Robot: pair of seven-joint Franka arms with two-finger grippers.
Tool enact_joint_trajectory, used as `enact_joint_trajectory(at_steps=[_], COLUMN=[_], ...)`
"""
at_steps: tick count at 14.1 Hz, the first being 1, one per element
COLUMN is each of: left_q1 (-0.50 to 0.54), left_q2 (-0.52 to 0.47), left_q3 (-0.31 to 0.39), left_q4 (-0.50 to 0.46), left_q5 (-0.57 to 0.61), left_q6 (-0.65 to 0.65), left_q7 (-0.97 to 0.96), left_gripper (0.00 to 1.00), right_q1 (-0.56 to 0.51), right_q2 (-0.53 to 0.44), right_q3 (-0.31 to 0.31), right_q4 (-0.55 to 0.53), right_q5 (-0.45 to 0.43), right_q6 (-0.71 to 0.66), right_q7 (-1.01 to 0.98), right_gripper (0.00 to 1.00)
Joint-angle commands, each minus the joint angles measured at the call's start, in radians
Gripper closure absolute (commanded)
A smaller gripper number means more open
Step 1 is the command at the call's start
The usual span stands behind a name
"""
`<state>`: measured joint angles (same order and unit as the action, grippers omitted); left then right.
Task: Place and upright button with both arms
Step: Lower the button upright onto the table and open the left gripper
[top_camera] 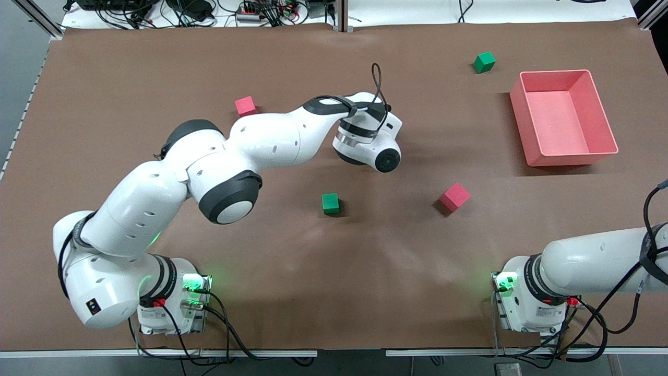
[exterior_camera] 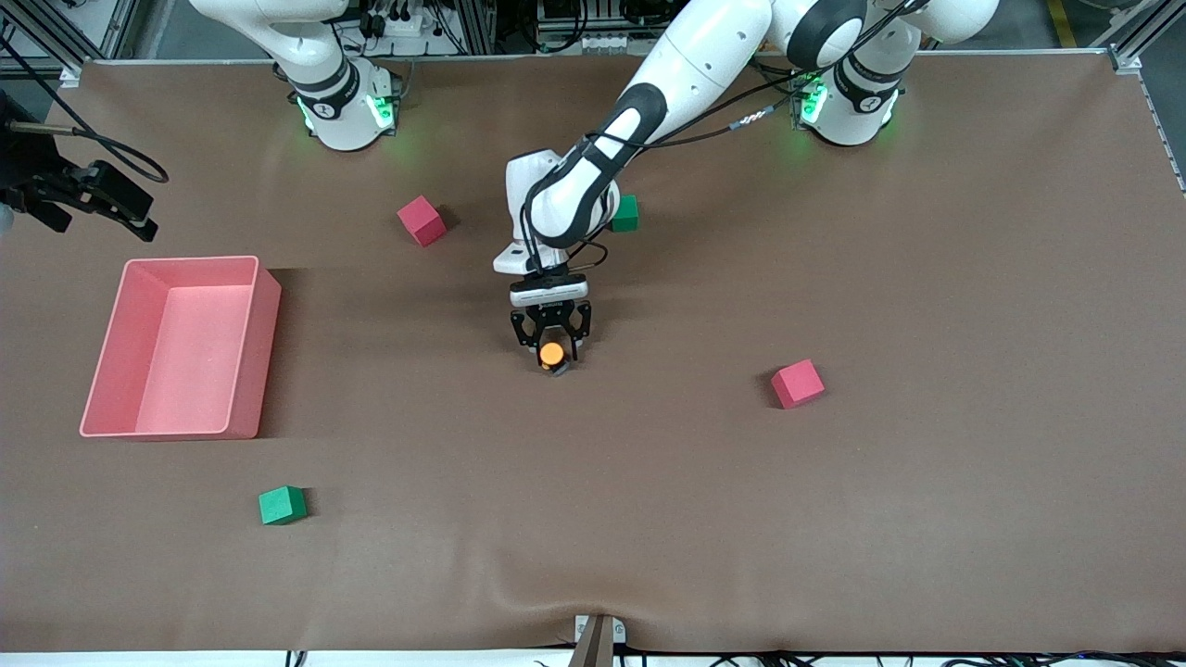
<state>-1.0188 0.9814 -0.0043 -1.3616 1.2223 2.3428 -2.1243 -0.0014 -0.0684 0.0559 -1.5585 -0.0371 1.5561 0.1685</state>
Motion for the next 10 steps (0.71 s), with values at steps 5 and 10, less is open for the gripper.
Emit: enact_joint_trajectory(at_steps=[5, 10], left_q1=[-0.060, -0.053], left_q2=[-0.064, -0.217], left_q3=[-0.005, -0.062], left_q4=[0.001, 0.013], left_q5=[-0.159, -0.505], left_q6=[-0.022, -0.097], left_q7=[-0.026, 0.212], left_gripper=[0.00, 0.00], right_q1=[-0.011, -0.011], right_q2=[0.013, 0.013], right_q3=[0.009, 0.009], right_q4=[0.024, 0.024], right_q5=[-0.003, -0.003], right_q6=[-0.016, -0.017], right_q7=[-0.004, -0.004], right_gripper=[0.00, 0.00])
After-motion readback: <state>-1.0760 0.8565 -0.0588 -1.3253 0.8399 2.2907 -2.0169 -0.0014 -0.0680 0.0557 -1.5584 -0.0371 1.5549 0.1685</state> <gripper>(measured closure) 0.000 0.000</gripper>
